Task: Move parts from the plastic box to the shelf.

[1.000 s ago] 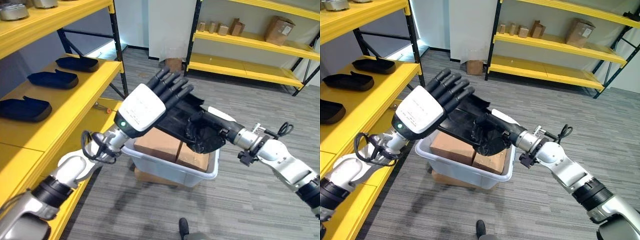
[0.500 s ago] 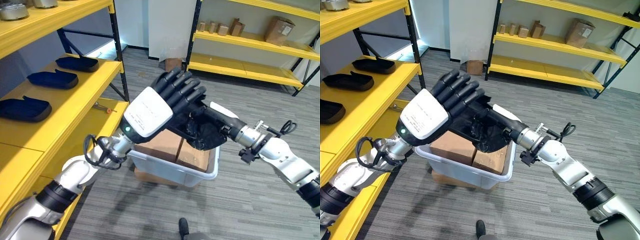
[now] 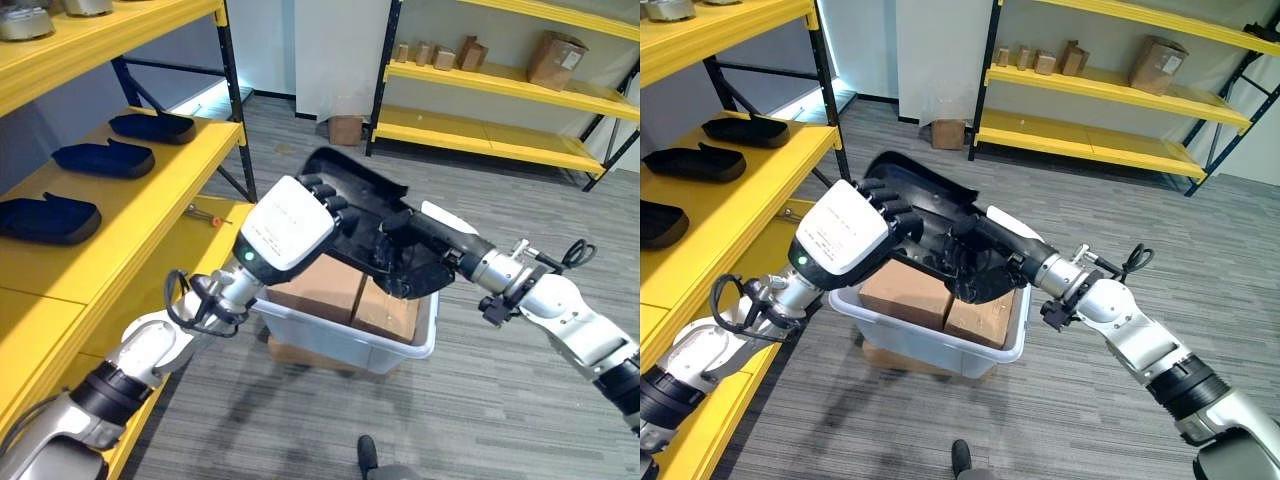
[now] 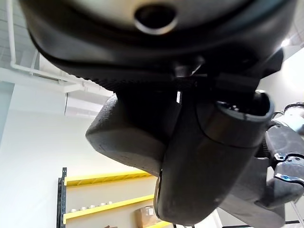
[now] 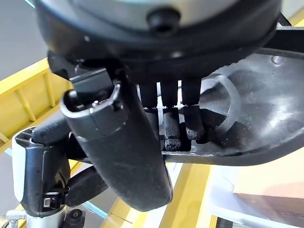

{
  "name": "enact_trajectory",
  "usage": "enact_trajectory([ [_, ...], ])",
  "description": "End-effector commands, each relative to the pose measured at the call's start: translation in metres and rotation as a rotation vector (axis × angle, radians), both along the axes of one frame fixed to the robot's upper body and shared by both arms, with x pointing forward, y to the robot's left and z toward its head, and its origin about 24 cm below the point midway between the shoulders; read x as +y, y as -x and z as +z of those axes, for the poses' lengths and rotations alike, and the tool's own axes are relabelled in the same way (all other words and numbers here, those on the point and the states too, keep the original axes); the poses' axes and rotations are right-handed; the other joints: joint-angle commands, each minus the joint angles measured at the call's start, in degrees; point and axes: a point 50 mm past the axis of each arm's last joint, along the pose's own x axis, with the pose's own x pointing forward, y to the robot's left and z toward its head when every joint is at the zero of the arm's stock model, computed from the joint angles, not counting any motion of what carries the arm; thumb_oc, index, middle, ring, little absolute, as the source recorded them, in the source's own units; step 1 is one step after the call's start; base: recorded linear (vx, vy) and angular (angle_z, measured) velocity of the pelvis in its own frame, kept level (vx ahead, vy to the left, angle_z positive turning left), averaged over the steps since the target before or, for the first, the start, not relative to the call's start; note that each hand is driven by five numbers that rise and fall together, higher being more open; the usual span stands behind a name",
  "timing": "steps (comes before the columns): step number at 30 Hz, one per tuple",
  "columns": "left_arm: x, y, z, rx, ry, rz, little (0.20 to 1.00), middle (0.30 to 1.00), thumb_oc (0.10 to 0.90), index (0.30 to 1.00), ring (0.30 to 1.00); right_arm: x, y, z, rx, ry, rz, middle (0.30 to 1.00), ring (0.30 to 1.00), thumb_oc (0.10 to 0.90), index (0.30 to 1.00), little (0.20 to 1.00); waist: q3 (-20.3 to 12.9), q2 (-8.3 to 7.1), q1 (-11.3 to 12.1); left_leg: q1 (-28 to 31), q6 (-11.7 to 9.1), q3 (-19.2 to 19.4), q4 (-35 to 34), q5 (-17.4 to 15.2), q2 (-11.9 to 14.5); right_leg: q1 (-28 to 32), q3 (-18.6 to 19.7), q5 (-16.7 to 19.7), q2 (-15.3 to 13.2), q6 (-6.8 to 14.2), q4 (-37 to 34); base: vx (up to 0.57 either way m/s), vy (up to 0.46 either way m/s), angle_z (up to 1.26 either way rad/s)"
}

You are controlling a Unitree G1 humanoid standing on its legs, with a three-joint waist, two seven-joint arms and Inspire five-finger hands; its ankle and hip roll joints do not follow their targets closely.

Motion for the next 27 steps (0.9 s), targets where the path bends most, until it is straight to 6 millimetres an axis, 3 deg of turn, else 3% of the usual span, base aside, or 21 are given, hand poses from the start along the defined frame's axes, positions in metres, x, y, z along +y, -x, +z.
enact_trajectory([
  [1,-0.007,0.001,0.032,-0.117,0.108,-0.073,0.300,0.300,0.400,0.300,0.300,0.013,0.008,0.073,-0.316,-0.228,0.086,0.300,0.300,0.400,0.300,0.300,-5.8,-0.79,1.0,2.9,2.0,-4.4,-0.4,-4.9,1.7,-1.1,1.5,0.0,-4.6,5.5,1.0,0.00,0.000,0.00],
  [17,0.004,0.002,0.036,-0.142,0.101,-0.037,0.300,0.300,0.400,0.300,0.300,0.013,0.008,0.072,-0.318,-0.253,0.081,0.300,0.300,0.400,0.300,0.300,-6.2,-0.20,1.0,2.8,2.0,-4.7,-0.4,-4.8,1.6,-1.2,1.6,-0.1,-4.5,5.4,1.1,0.00,0.000,0.00],
  [18,0.006,0.001,0.036,-0.140,0.101,-0.026,0.300,0.300,0.400,0.300,0.300,0.013,0.009,0.072,-0.320,-0.265,0.077,0.456,0.456,0.512,0.456,0.456,-6.3,-0.10,1.1,2.8,2.0,-4.7,-0.4,-4.8,1.7,-1.2,1.6,-0.1,-4.5,5.4,1.1,0.00,0.000,0.00],
  [19,0.017,0.002,0.034,-0.132,0.108,0.018,0.300,0.300,0.400,0.300,0.300,0.005,0.007,0.070,-0.314,-0.331,0.027,1.000,1.000,0.900,1.000,1.000,-6.3,0.28,1.2,2.6,2.0,-4.9,-0.4,-4.7,1.6,-1.0,1.5,-0.1,-4.5,5.4,1.0,0.00,0.000,0.00],
  [27,0.048,0.007,0.025,-0.109,0.144,0.146,0.300,0.300,0.400,0.300,0.300,-0.017,0.014,0.051,-0.261,-0.579,-0.087,1.000,1.000,0.900,1.000,1.000,-6.4,1.28,1.4,1.7,2.1,-5.4,-0.4,-4.2,1.1,-1.1,0.7,0.1,-5.0,5.3,0.7,0.00,0.000,0.00],
])
